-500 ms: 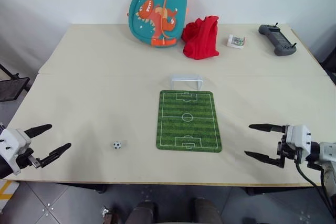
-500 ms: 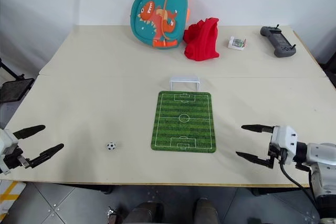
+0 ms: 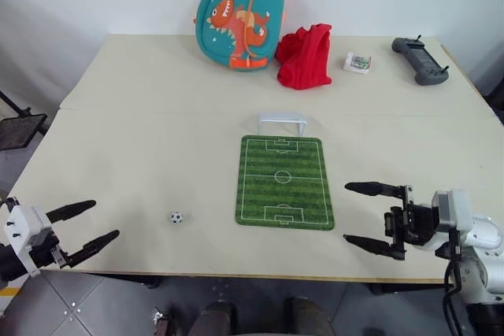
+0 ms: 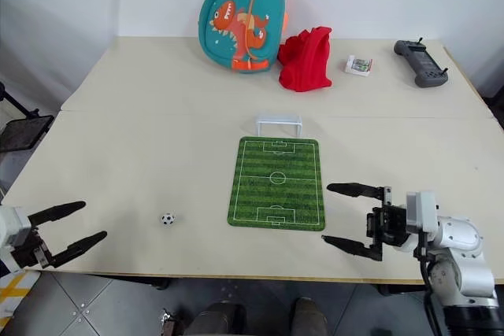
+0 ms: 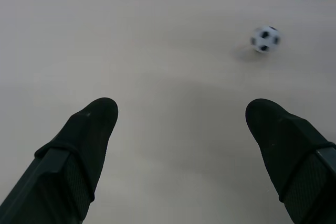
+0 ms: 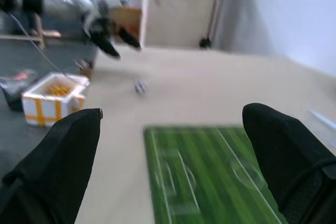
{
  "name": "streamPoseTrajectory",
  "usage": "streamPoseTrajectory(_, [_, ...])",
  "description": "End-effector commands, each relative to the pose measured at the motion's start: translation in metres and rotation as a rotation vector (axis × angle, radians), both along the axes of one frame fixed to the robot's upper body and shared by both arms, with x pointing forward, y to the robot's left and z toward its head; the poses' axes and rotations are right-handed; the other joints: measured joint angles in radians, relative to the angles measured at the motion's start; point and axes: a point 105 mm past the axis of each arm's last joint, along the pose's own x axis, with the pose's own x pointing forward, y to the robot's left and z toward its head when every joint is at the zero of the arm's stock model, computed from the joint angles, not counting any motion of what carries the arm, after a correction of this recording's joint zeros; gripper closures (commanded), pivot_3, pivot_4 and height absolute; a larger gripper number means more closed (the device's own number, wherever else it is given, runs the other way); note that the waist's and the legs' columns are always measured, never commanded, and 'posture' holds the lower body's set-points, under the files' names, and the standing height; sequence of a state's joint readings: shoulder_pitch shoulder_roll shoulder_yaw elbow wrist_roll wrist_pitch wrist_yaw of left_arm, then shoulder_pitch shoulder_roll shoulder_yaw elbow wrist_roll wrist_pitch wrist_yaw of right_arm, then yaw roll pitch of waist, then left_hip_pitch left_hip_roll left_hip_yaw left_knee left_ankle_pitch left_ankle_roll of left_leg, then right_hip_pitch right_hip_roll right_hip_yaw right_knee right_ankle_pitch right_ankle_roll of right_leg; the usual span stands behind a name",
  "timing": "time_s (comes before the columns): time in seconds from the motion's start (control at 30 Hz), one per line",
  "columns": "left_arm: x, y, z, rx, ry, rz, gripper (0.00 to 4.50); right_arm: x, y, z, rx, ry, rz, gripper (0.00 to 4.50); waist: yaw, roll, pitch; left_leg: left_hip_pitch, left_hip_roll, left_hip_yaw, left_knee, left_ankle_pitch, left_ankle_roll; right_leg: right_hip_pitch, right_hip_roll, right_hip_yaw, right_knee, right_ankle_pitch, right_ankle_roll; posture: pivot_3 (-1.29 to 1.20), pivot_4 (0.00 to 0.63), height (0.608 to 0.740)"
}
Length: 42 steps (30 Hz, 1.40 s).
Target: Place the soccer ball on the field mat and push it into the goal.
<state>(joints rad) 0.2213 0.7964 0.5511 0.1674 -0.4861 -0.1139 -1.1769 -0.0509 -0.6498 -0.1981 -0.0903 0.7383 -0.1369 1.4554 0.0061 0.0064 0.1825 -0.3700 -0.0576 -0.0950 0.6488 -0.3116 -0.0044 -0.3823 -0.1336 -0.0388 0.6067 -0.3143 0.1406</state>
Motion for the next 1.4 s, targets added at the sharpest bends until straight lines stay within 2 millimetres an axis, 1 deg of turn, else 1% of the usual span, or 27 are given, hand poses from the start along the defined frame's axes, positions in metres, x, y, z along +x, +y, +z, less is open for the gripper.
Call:
streamPoseTrajectory(0.03, [0.004, -0.027, 0.007, -0.028, -0.034, -0.1, 0.06, 0.003, -0.006, 0.004, -0.008, -0.033, -0.052, 0.0, 0.005, 0.0, 0.0, 0.0, 0.0, 0.0, 0.0, 0.0, 0.0, 0.001, 0.0, 0.0, -0.001, 0.0, 0.0, 0.0, 0.15, 0.74])
streamPoseTrajectory(0.13, [0.013, -0.053, 0.004, -0.076, -0.02, -0.169, 0.06, 0.005, -0.008, 0.002, -0.011, -0.031, -0.063, 0.0, 0.013, 0.0, 0.0, 0.001, 0.0, 0.0, 0.0, 0.0, 0.0, 0.001, 0.0, 0.001, -0.001, 0.0, 0.0, 0.0, 0.15, 0.74])
streamPoseTrajectory(0.23, [0.028, -0.068, 0.001, -0.106, -0.011, -0.186, 0.06, 0.007, -0.006, 0.003, -0.006, -0.039, -0.062, 0.0, 0.016, 0.0, 0.0, 0.001, 0.001, 0.0, 0.0, 0.0, 0.0, 0.001, 0.002, 0.001, 0.0, 0.0, 0.0, 0.0, 0.15, 0.74])
streamPoseTrajectory(0.3, [0.036, -0.076, -0.003, -0.113, -0.007, -0.198, 0.06, 0.009, -0.003, 0.005, -0.001, -0.047, -0.059, 0.0, 0.016, 0.0, 0.0, 0.001, 0.001, 0.0, 0.0, 0.0, 0.0, 0.0, 0.002, 0.0, 0.002, 0.0, 0.0, 0.0, 0.15, 0.74])
streamPoseTrajectory(0.37, [0.04, -0.082, -0.009, -0.101, 0.015, -0.224, 0.06, 0.011, -0.001, 0.007, 0.002, -0.049, -0.06, 0.0, 0.014, 0.0, 0.0, 0.001, 0.0, 0.001, 0.0, 0.0, 0.0, -0.001, 0.003, -0.001, 0.002, 0.0, 0.0, 0.0, 0.15, 0.74])
streamPoseTrajectory(0.47, [0.047, -0.085, -0.015, -0.102, 0.032, -0.222, 0.06, 0.012, 0.0, 0.006, 0.0, -0.046, -0.066, 0.0, 0.01, 0.0, 0.0, 0.001, 0.0, 0.004, 0.0, 0.0, 0.0, -0.002, 0.004, -0.004, 0.004, 0.0, 0.0, 0.0, 0.15, 0.74])
streamPoseTrajectory(0.6, [0.05, -0.094, -0.021, -0.117, 0.043, -0.249, 0.06, 0.011, -0.002, 0.002, -0.003, -0.039, -0.08, 0.0, 0.012, 0.0, 0.0, 0.001, 0.0, 0.005, 0.001, 0.0, 0.0, -0.003, 0.004, -0.004, 0.004, 0.0, 0.0, 0.0, 0.15, 0.74])
streamPoseTrajectory(0.63, [0.052, -0.095, -0.023, -0.122, 0.044, -0.246, 0.45, 0.011, -0.003, 0.001, -0.002, -0.037, -0.085, 0.0, 0.014, 0.0, 0.0, 0.001, 0.0, 0.005, 0.001, 0.0, 0.0, -0.003, 0.004, -0.004, 0.004, 0.0, 0.0, 0.0, 0.15, 0.74])
streamPoseTrajectory(0.67, [0.053, -0.096, -0.024, -0.125, 0.044, -0.243, 0.67, 0.01, -0.003, 0.0, -0.002, -0.036, -0.089, 0.0, 0.015, 0.0, 0.0, 0.001, 0.0, 0.005, 0.001, 0.0, 0.0, -0.003, 0.004, -0.004, 0.004, 0.0, 0.0, 0.0, 0.15, 0.74])
streamPoseTrajectory(0.73, [0.055, -0.097, -0.025, -0.127, 0.041, -0.241, 1.32, 0.009, -0.003, -0.001, 0.001, -0.034, -0.095, 0.0, 0.016, 0.0, 0.0, 0.001, 0.0, 0.005, 0.001, 0.0, 0.0, -0.003, 0.004, -0.004, 0.004, 0.0, 0.0, 0.0, 0.15, 0.74])
streamPoseTrajectory(0.8, [0.057, -0.1, -0.028, -0.127, 0.039, -0.241, 1.84, 0.007, -0.003, -0.002, 0.006, -0.032, -0.104, 0.0, 0.016, 0.0, 0.0, 0.001, 0.0, 0.005, 0.001, 0.0, 0.0, -0.003, 0.004, -0.004, 0.004, 0.0, 0.0, 0.0, 0.15, 0.74])
streamPoseTrajectory(0.87, [0.058, -0.102, -0.031, -0.118, 0.042, -0.248, 2.54, 0.006, -0.003, -0.003, 0.009, -0.032, -0.112, 0.0, 0.017, 0.0, 0.0, 0.001, 0.0, 0.005, 0.001, 0.0, 0.0, -0.003, 0.004, -0.004, 0.004, 0.0, 0.0, 0.0, 0.15, 0.74])
streamPoseTrajectory(0.93, [0.059, -0.103, -0.035, -0.107, 0.05, -0.25, 3.15, 0.006, -0.004, -0.002, 0.014, -0.035, -0.122, 0.0, 0.017, 0.0, 0.0, 0.001, 0.0, 0.005, 0.001, 0.0, 0.0, -0.003, 0.004, -0.004, 0.004, 0.0, 0.0, 0.0, 0.15, 0.74])
streamPoseTrajectory(1.0, [0.06, -0.102, -0.036, -0.09, 0.045, -0.249, 3.62, 0.007, -0.004, -0.001, 0.015, -0.036, -0.125, 0.0, 0.016, 0.0, 0.0, 0.001, 0.0, 0.005, 0.001, 0.0, 0.0, -0.003, 0.004, -0.004, 0.004, 0.0, 0.0, 0.0, 0.15, 0.74])
streamPoseTrajectory(1.07, [0.062, -0.101, -0.033, -0.084, 0.028, -0.25, 3.62, 0.009, -0.004, 0.0, 0.014, -0.043, -0.132, 0.0, 0.016, 0.0, 0.0, 0.001, 0.0, 0.005, 0.001, 0.0, 0.0, -0.003, 0.004, -0.004, 0.005, 0.0, 0.0, 0.0, 0.15, 0.74])
streamPoseTrajectory(1.17, [0.066, -0.108, -0.013, -0.104, -0.018, -0.295, 3.62, 0.012, -0.008, 0.005, 0.019, -0.056, -0.153, 0.0, 0.016, 0.0, 0.0, 0.001, 0.0, 0.005, 0.002, 0.0, 0.0, -0.003, 0.004, -0.004, 0.005, 0.0, 0.0, 0.0, 0.15, 0.74])
streamPoseTrajectory(1.23, [0.073, -0.123, 0.021, -0.148, -0.052, -0.355, 3.62, 0.015, -0.016, 0.011, 0.016, -0.069, -0.183, 0.0, 0.018, 0.0, 0.0, 0.001, 0.0, 0.005, 0.002, 0.0, 0.0, -0.003, 0.004, -0.004, 0.005, 0.0, 0.0, 0.0, 0.15, 0.74])
streamPoseTrajectory(1.3, [0.074, -0.143, 0.047, -0.149, -0.078, -0.446, 3.62, 0.015, -0.025, 0.016, 0.004, -0.06, -0.198, 0.0, 0.024, -0.001, 0.0, -0.002, -0.001, 0.002, 0.004, 0.001, 0.0, -0.003, 0.004, -0.005, 0.006, 0.0, 0.001, 0.0, 0.15, 0.74])
streamPoseTrajectory(1.33, [0.074, -0.158, 0.056, -0.134, -0.073, -0.507, 3.62, 0.013, -0.031, 0.016, -0.019, -0.043, -0.193, 0.0, 0.026, 0.0, 0.0, -0.002, -0.002, 0.001, 0.005, 0.001, 0.001, -0.002, 0.004, -0.005, 0.005, 0.001, 0.001, 0.0, 0.15, 0.74])
streamPoseTrajectory(1.37, [0.073, -0.172, 0.062, -0.116, -0.057, -0.569, 3.62, 0.011, -0.036, 0.016, -0.043, -0.026, -0.189, 0.0, 0.026, 0.0, 0.0, -0.002, -0.002, 0.0, 0.005, 0.001, 0.001, -0.001, 0.003, -0.004, 0.005, 0.001, 0.001, 0.0, 0.15, 0.74])
streamPoseTrajectory(1.4, [0.071, -0.185, 0.063, -0.09, -0.038, -0.623, 3.62, 0.009, -0.04, 0.016, -0.067, -0.008, -0.182, 0.0, 0.026, 0.0, 0.0, -0.002, -0.003, -0.001, 0.004, 0.001, 0.001, -0.001, 0.003, -0.004, 0.004, 0.001, 0.002, 0.0, 0.15, 0.74])
